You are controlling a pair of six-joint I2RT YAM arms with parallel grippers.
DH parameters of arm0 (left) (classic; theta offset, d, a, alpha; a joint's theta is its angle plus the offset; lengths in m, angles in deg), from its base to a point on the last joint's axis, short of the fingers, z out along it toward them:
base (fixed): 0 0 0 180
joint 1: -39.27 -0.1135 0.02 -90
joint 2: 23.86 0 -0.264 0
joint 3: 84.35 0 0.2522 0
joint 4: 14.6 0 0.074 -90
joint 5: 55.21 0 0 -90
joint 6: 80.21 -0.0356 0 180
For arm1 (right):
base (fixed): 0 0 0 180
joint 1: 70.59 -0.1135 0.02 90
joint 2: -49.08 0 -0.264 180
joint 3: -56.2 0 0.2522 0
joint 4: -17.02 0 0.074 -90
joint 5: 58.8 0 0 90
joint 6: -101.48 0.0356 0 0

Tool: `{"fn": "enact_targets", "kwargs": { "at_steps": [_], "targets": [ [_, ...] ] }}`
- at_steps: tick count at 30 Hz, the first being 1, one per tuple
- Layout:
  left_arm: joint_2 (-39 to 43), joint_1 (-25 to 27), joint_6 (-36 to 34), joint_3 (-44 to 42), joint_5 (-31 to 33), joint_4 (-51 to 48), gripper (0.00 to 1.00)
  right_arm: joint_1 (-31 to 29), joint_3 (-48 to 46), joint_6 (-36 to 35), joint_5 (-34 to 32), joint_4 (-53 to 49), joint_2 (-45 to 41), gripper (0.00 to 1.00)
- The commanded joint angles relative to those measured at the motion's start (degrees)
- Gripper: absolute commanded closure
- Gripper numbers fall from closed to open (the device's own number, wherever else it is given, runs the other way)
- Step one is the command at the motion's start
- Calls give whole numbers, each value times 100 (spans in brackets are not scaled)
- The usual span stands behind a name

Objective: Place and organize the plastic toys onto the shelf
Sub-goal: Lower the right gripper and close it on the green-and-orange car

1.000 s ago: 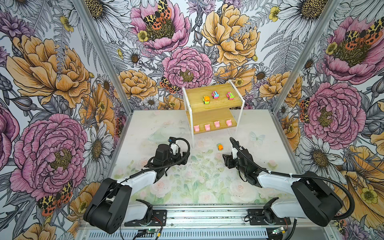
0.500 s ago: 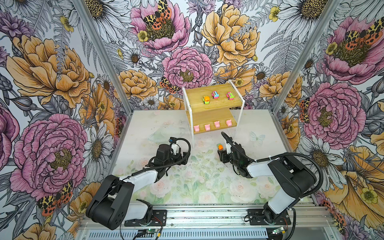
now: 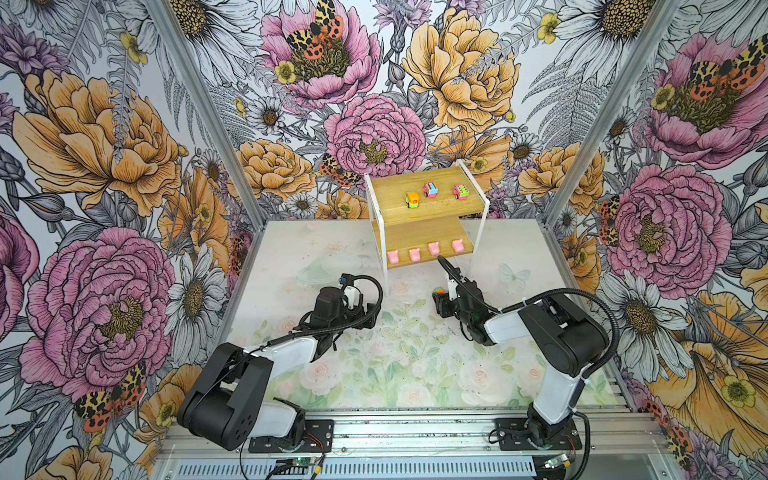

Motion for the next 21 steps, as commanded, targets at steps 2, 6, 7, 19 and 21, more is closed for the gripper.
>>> {"fn": "enact_targets", "kwargs": {
  "at_steps": [2,6,7,19,21],
  "targets": [
    [-97,-51,-56,187,-66,109,1,35,143,-76,-20,159,89,45],
    [-124,-60,-74,199,-73,105,1,32,153,-86,-32,93,90,53],
    [-120,-53,-74,198,-69,109,1,43,152,-81,-36,79,82,56],
    [-37,-86,-81,155,-132,86,1,51,83,-20,50,-77,-146,73],
    [-19,-87,-85,147,-129,74,1,54,42,5,122,-124,-297,73]
  ]
}}
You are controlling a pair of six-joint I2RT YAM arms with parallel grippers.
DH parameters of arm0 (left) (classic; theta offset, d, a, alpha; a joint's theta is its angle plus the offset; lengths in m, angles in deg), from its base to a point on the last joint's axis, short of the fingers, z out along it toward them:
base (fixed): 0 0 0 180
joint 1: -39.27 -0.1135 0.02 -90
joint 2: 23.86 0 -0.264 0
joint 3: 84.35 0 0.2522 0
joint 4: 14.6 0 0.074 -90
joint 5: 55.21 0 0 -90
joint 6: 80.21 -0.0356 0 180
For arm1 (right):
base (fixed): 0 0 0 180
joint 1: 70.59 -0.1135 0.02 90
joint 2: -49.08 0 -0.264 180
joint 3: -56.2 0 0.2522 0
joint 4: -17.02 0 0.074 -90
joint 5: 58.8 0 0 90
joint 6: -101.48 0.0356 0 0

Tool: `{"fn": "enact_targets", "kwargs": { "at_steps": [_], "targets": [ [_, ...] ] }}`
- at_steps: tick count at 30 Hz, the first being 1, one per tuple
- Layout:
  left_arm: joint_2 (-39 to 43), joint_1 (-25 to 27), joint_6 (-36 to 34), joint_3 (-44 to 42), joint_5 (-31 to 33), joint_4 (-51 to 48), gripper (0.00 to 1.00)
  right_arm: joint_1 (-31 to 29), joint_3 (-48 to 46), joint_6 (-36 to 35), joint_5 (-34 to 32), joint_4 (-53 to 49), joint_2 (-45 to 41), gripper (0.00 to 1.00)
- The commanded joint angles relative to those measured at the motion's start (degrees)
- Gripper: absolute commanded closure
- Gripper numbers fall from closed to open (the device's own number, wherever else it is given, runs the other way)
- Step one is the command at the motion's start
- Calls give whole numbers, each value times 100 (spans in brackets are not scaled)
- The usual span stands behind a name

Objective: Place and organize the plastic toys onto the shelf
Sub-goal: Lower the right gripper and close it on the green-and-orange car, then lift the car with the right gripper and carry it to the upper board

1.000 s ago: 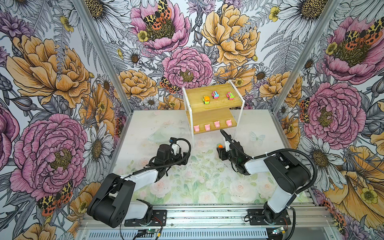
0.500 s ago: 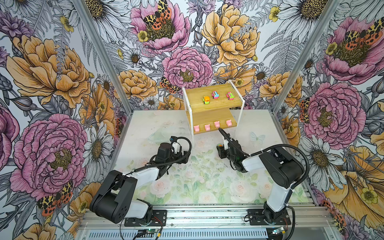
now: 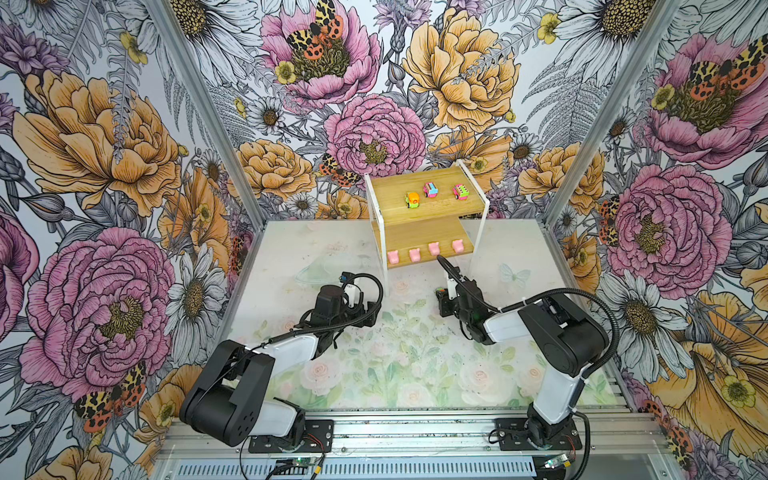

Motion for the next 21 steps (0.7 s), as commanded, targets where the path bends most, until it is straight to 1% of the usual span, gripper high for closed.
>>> {"fn": "enact_targets", "kwargs": {
  "at_steps": [1,6,11,13,15,18,21],
  "targets": [
    [75,-73,-83,56,-96,72,1,46,-17,82,152,-111,-355,73],
    [84,-81,-85,51,-113,70,1,11,-32,212,333,-819,-1107,74],
    [102,-104,-106,42,-136,58,1,-312,238,274,359,-2238,-2413,75],
    [104,-107,-111,41,-152,57,1,-570,576,230,264,-3065,-2917,76],
    [102,-108,-113,33,-165,70,1,-886,1090,182,12,-3805,-3304,76],
    [89,-112,-116,33,-201,85,1,-1160,1781,311,-222,-4441,-3565,77],
    [71,-117,-116,42,-235,84,1,-1293,2537,425,-376,-4801,-3506,77]
  ]
}}
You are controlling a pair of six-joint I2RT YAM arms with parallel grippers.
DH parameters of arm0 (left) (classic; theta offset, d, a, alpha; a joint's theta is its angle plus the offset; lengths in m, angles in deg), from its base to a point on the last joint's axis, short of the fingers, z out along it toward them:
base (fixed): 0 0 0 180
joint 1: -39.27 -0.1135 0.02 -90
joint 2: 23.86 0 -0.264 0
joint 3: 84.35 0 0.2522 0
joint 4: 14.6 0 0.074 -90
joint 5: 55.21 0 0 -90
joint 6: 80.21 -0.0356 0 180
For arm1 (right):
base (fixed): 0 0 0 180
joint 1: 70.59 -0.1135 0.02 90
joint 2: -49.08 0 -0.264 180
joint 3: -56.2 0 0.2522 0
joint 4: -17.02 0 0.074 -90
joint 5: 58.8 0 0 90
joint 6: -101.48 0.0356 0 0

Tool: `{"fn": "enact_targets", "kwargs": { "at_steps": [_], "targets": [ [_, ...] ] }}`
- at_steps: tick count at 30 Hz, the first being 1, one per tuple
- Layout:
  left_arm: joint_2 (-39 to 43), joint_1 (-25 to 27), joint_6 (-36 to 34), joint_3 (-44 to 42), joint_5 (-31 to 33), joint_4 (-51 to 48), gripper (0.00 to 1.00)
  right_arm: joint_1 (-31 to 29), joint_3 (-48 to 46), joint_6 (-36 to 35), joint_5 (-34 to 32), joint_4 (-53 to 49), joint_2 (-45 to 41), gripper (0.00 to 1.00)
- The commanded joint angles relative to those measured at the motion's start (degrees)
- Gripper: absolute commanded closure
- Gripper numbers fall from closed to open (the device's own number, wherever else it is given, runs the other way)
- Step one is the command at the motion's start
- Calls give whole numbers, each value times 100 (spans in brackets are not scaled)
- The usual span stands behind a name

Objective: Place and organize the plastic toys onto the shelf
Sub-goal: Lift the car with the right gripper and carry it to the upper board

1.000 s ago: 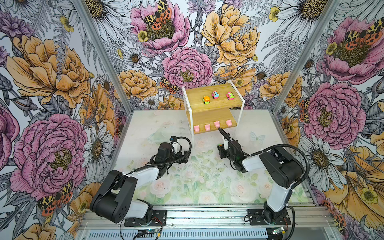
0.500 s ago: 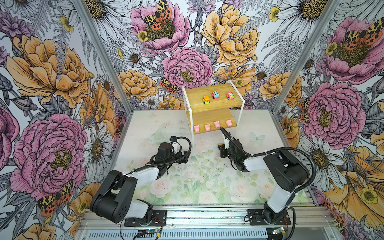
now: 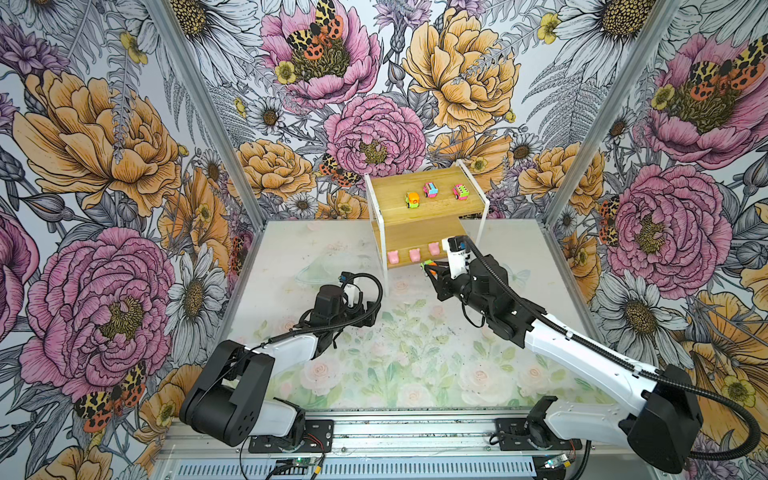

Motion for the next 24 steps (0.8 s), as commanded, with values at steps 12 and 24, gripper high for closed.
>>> {"fn": "enact_targets", "kwargs": {
  "at_steps": [12,24],
  "targets": [
    [38,-92,-96,52,-269,84,1,-316,3405,74,-1219,-1324,1564,77],
    [64,-121,-96,16,-313,143,1,-377,5036,278,-1532,-1752,2829,78]
  ]
}}
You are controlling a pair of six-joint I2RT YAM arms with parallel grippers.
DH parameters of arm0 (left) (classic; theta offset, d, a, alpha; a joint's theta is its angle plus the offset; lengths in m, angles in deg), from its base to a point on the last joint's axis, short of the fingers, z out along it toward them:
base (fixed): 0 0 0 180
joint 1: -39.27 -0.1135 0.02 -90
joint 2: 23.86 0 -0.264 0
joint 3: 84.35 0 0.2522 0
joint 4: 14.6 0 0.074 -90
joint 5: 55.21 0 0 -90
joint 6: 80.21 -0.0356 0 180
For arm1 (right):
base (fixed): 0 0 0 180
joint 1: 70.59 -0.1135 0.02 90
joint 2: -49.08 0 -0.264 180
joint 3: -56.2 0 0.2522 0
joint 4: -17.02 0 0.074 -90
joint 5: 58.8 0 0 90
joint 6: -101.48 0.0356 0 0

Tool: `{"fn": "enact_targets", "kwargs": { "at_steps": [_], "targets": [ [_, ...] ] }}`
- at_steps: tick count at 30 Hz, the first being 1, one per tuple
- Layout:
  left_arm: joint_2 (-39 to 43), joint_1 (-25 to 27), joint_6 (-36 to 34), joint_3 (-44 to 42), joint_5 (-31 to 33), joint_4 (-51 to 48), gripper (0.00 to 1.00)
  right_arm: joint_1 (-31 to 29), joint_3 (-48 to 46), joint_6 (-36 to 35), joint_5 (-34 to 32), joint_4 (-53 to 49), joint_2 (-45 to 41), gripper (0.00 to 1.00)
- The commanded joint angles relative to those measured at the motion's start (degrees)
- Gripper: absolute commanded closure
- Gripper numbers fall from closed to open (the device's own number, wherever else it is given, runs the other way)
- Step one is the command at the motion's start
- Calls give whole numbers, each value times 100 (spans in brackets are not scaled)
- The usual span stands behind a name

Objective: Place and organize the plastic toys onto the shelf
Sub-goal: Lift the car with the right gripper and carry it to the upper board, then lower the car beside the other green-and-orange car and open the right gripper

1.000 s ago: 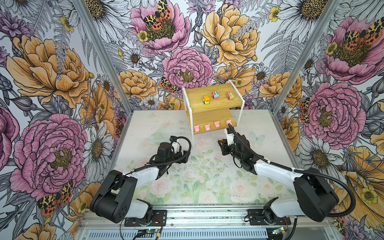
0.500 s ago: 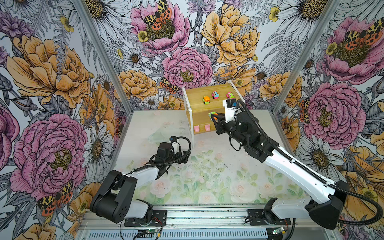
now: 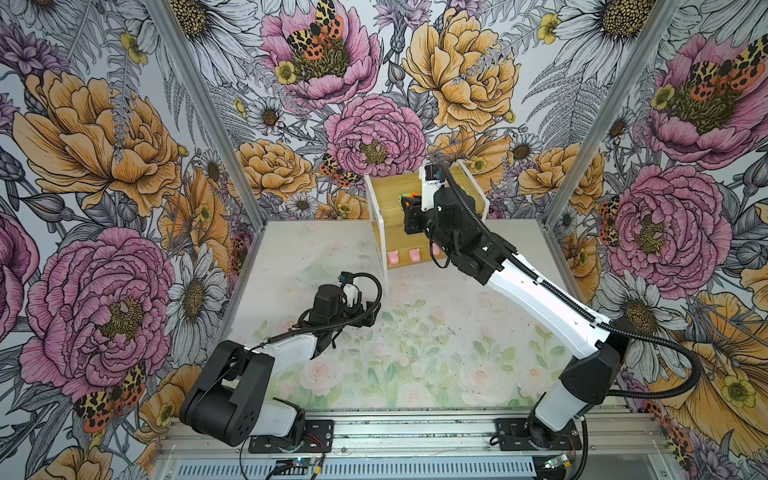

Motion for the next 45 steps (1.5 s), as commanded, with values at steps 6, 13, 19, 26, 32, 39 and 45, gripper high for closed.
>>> {"fn": "enact_targets", "kwargs": {
  "at_steps": [6,13,19,26,32,39,45],
  "targets": [
    [47,-71,-85,22,-151,140,1,-125,831,93,-273,-376,507,78],
    [64,-83,-83,16,-169,150,1,-155,1252,23,-463,-663,866,78],
    [47,-92,-72,16,-178,157,1,-173,1518,7,-495,-821,1171,78],
    [56,-126,-59,7,-206,162,1,-206,1873,-34,-632,-998,1445,78],
    [47,-135,-50,4,-223,176,1,-231,2044,-133,-830,-1093,1589,78],
    [38,-143,-50,3,-231,178,1,-231,2079,-223,-926,-1114,1674,77],
    [47,-156,-36,5,-236,177,1,-227,2114,-244,-984,-1132,1753,77]
  ]
}}
